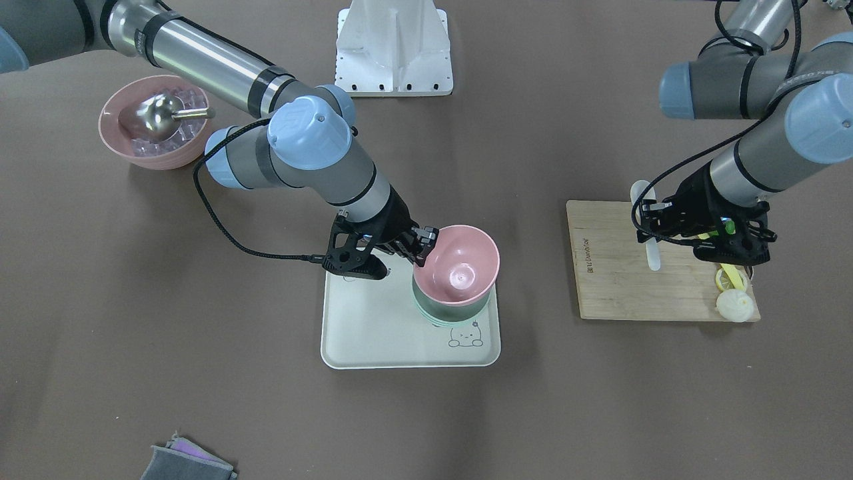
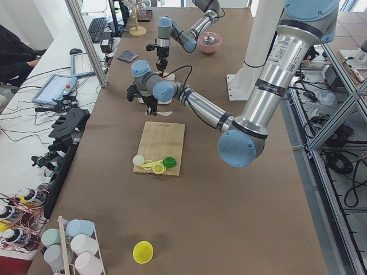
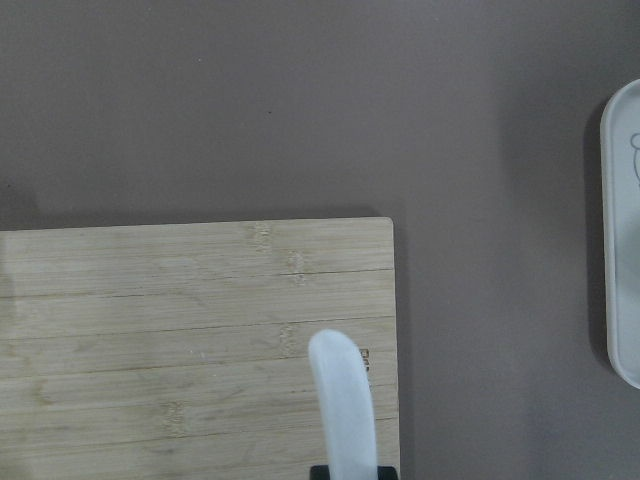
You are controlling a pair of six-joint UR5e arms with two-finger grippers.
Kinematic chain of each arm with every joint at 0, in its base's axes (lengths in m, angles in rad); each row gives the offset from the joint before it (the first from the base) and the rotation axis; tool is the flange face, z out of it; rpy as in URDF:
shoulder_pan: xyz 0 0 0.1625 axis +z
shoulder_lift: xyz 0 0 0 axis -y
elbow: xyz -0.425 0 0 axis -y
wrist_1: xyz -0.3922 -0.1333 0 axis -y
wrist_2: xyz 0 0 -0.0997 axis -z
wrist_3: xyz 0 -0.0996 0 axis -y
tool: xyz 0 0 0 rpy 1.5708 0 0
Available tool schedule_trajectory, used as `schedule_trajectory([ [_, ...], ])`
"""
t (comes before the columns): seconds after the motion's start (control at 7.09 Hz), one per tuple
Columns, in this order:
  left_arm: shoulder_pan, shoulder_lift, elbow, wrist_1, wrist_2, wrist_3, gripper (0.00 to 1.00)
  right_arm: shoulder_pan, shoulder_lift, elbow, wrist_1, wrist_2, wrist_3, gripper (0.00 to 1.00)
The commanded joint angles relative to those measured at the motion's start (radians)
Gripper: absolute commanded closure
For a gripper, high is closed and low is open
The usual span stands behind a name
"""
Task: Stack pink bowl on green and place spoon
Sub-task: 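Lower the pink bowl onto the green bowl stack with the right gripper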
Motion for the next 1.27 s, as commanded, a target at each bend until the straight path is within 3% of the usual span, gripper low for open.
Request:
schedule_trajectory([
  [0.0,0.000,0.000,0.000,0.000,0.000,0.000,1.00,-0.002,0.003,-0.005,0.002,-0.005,0.000,1.00],
  [0.56,0.000,0.000,0.002,0.000,0.000,0.000,1.00,-0.003,0.003,-0.008,0.002,-0.013,-0.002,1.00],
  [0.71,0.000,0.000,0.002,0.000,0.002,0.000,1.00,-0.005,0.003,-0.010,0.002,-0.039,-0.006,0.09],
  [0.85,0.000,-0.001,0.006,0.000,0.000,0.000,1.00,-0.019,0.003,-0.008,0.006,-0.103,-0.005,0.00],
  [1.13,0.000,-0.018,0.015,0.002,0.002,-0.002,1.00,-0.017,-0.001,-0.001,0.008,-0.102,-0.025,0.00],
])
